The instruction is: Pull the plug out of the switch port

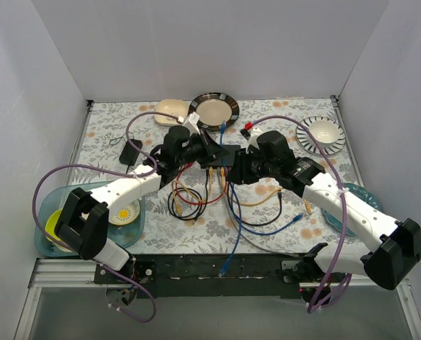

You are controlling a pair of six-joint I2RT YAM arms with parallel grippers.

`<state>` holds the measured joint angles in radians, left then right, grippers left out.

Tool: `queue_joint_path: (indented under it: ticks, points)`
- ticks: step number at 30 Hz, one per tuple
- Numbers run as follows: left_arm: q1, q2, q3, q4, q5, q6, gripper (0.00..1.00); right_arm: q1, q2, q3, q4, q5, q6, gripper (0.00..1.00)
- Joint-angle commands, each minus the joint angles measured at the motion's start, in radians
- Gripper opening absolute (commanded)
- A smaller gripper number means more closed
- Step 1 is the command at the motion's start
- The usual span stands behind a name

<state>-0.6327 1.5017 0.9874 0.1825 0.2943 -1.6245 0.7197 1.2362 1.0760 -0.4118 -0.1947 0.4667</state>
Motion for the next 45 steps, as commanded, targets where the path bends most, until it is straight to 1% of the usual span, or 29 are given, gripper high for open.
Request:
queue_joint_path:
  ticks: [1, 2, 3, 5, 7, 8, 11, 14, 16, 18, 20, 22, 23, 24, 25, 27, 28, 30, 31, 34, 37, 38, 39, 40, 41, 42, 43, 44, 45]
  points:
    - [0.125, -0.021, 0.134, -0.095, 0.031, 0.017, 0.00, 0.001, -0.083, 0.073, -0.039, 0.081, -0.005, 0.48]
    - [0.196, -0.020, 0.161, -0.154, 0.028, 0.002, 0.00, 0.001, -0.098, 0.084, -0.056, 0.102, -0.003, 0.51]
    - [0.232, -0.015, 0.227, -0.200, -0.006, -0.038, 0.00, 0.001, -0.106, 0.093, -0.071, 0.121, -0.003, 0.56]
    - [0.328, 0.005, 0.299, -0.344, -0.070, -0.054, 0.00, 0.001, -0.130, 0.105, -0.111, 0.164, -0.002, 0.58]
    - [0.388, 0.028, 0.423, -0.446, -0.183, -0.095, 0.00, 0.001, -0.147, 0.095, -0.133, 0.188, -0.003, 0.59]
    - [0.421, 0.043, 0.462, -0.513, -0.202, -0.109, 0.00, 0.001, -0.167, 0.069, -0.134, 0.189, -0.003, 0.59]
    - [0.575, 0.097, 0.559, -0.581, -0.248, -0.178, 0.00, 0.000, -0.210, 0.013, -0.133, 0.173, 0.006, 0.57]
    - [0.680, 0.137, 0.614, -0.612, -0.282, -0.209, 0.00, 0.000, -0.244, -0.022, -0.131, 0.149, 0.023, 0.56]
    - [0.715, 0.193, 0.655, -0.647, -0.342, -0.196, 0.00, 0.000, -0.256, -0.040, -0.139, 0.144, 0.026, 0.56]
    - [0.751, 0.233, 0.700, -0.734, -0.434, -0.193, 0.00, 0.000, -0.262, -0.042, -0.162, 0.147, 0.023, 0.56]
    - [0.806, 0.249, 0.682, -0.743, -0.440, -0.231, 0.00, 0.000, -0.267, -0.042, -0.174, 0.150, 0.012, 0.55]
    - [0.821, 0.256, 0.649, -0.733, -0.486, -0.245, 0.01, 0.000, -0.270, -0.051, -0.188, 0.158, 0.009, 0.55]
    - [0.830, 0.282, 0.651, -0.771, -0.513, -0.258, 0.07, 0.000, -0.271, -0.056, -0.190, 0.158, 0.007, 0.55]
    - [0.840, 0.299, 0.645, -0.788, -0.535, -0.293, 0.18, 0.000, -0.270, -0.060, -0.188, 0.155, 0.007, 0.55]
    - [0.847, 0.310, 0.634, -0.798, -0.528, -0.310, 0.27, 0.000, -0.268, -0.062, -0.191, 0.149, 0.006, 0.55]
    - [0.869, 0.310, 0.593, -0.755, -0.499, -0.343, 0.41, 0.000, -0.261, -0.064, -0.191, 0.143, 0.006, 0.55]
    - [0.875, 0.302, 0.553, -0.724, -0.469, -0.348, 0.57, 0.000, -0.258, -0.064, -0.191, 0.140, 0.006, 0.55]
    - [0.877, 0.281, 0.551, -0.687, -0.486, -0.351, 0.76, 0.000, -0.251, -0.060, -0.190, 0.140, 0.003, 0.54]
    - [0.877, 0.275, 0.569, -0.681, -0.481, -0.347, 0.98, -0.002, -0.248, -0.057, -0.191, 0.143, 0.001, 0.55]
    - [0.857, 0.269, 0.657, -0.689, -0.471, -0.301, 0.98, 0.000, -0.235, -0.073, -0.174, 0.152, -0.003, 0.55]
    - [0.756, 0.250, 0.703, -0.695, -0.475, -0.241, 0.98, 0.000, -0.207, -0.111, -0.130, 0.176, 0.012, 0.59]
    - [0.675, 0.247, 0.718, -0.695, -0.492, -0.197, 0.98, -0.003, -0.189, -0.123, -0.111, 0.187, 0.021, 0.60]
    - [0.647, 0.246, 0.712, -0.689, -0.494, -0.183, 0.98, -0.006, -0.178, -0.152, -0.070, 0.189, 0.032, 0.60]
    - [0.583, 0.242, 0.703, -0.663, -0.491, -0.160, 0.98, -0.022, -0.167, -0.166, -0.047, 0.219, 0.067, 0.58]
    - [0.512, 0.239, 0.664, -0.651, -0.494, -0.135, 0.98, -0.031, -0.144, -0.183, -0.024, 0.227, 0.087, 0.48]
    - [0.483, 0.239, 0.633, -0.622, -0.492, -0.118, 0.98, -0.042, -0.133, -0.212, 0.031, 0.235, 0.114, 0.39]
    - [0.460, 0.239, 0.591, -0.542, -0.474, -0.110, 0.98, -0.069, -0.121, -0.226, 0.063, 0.242, 0.150, 0.28]
    - [0.435, 0.244, 0.553, -0.507, -0.442, -0.112, 0.98, -0.081, -0.092, -0.235, 0.097, 0.247, 0.168, 0.07]
    - [0.429, 0.255, 0.495, -0.480, -0.379, -0.118, 0.83, -0.098, -0.075, -0.241, 0.154, 0.253, 0.187, 0.01]
